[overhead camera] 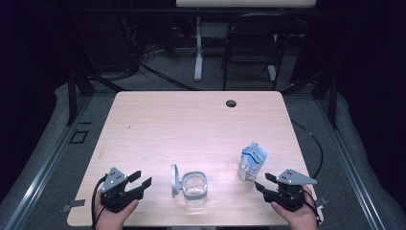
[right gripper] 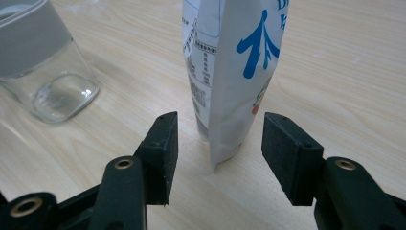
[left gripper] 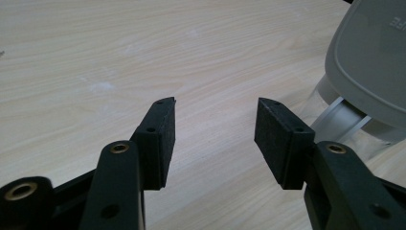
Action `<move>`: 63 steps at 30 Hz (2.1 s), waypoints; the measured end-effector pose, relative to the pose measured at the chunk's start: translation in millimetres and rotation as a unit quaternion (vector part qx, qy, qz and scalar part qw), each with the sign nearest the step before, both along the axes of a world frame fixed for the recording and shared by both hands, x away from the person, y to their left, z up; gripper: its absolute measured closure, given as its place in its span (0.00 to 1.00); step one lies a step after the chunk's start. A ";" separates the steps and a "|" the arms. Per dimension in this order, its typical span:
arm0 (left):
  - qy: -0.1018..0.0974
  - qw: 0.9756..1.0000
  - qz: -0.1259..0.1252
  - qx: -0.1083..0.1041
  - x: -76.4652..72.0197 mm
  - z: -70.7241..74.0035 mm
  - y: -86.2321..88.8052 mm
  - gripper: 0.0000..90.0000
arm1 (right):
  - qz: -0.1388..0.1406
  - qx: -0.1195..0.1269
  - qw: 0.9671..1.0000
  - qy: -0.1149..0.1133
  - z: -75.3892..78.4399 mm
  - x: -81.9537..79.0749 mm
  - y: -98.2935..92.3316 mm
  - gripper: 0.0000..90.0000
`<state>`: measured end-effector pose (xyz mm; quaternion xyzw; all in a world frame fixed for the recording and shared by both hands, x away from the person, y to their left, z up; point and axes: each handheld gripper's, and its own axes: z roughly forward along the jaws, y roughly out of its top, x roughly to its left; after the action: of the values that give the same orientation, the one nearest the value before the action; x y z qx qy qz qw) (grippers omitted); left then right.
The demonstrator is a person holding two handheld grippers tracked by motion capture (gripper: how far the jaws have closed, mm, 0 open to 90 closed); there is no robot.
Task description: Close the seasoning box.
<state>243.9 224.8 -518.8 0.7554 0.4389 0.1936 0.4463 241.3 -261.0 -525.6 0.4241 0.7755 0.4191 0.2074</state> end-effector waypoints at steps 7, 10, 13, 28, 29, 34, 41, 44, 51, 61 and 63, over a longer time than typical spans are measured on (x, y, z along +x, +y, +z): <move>-0.005 1.000 -0.006 0.005 -1.4 -2.4 1.4 0.54 | -0.007 -0.002 1.000 0.001 -0.3 3.1 1.5 0.50; 0.003 1.000 -0.006 0.000 -1.6 -4.0 3.7 0.53 | -0.009 -0.006 1.000 -0.003 -1.0 4.8 3.1 0.47; 0.007 1.000 -0.004 -0.001 -2.5 -5.6 6.0 0.52 | -0.012 -0.014 1.000 0.002 -3.6 8.1 4.9 0.44; 0.012 1.000 0.028 0.008 -12.1 -6.6 19.6 0.45 | -0.023 -0.021 1.000 0.002 -4.6 20.4 15.0 0.36; 0.011 0.999 0.029 0.008 -12.4 -6.4 20.3 0.45 | -0.023 -0.019 1.000 0.001 -5.0 21.3 15.8 0.34; 0.011 0.999 0.037 0.004 -14.3 -6.6 23.6 0.44 | -0.022 -0.026 0.999 -0.002 -8.3 24.2 20.6 0.33; 0.011 0.999 0.040 0.004 -15.3 -7.1 25.0 0.44 | -0.029 -0.032 0.999 -0.010 -11.7 27.6 28.9 0.33; 0.008 0.999 0.040 0.005 -15.5 -6.6 25.2 0.44 | -0.044 -0.029 0.999 -0.015 -12.7 28.2 31.8 0.33; 0.009 0.999 0.042 0.004 -15.3 -6.8 26.5 0.44 | -0.047 -0.032 0.998 -0.017 -19.6 30.5 35.0 0.33; 0.010 0.999 0.043 0.006 -14.8 -7.9 26.6 0.44 | -0.062 -0.039 0.996 -0.041 -29.0 34.3 43.2 0.31; 0.009 0.999 0.045 0.009 -14.6 -8.1 27.2 0.44 | -0.064 -0.044 0.996 -0.045 -30.1 35.1 44.6 0.31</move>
<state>229.3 252.0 -526.9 0.7407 0.4748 0.2103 0.4262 276.4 -216.4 -555.6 0.4443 0.7544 0.3890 0.2866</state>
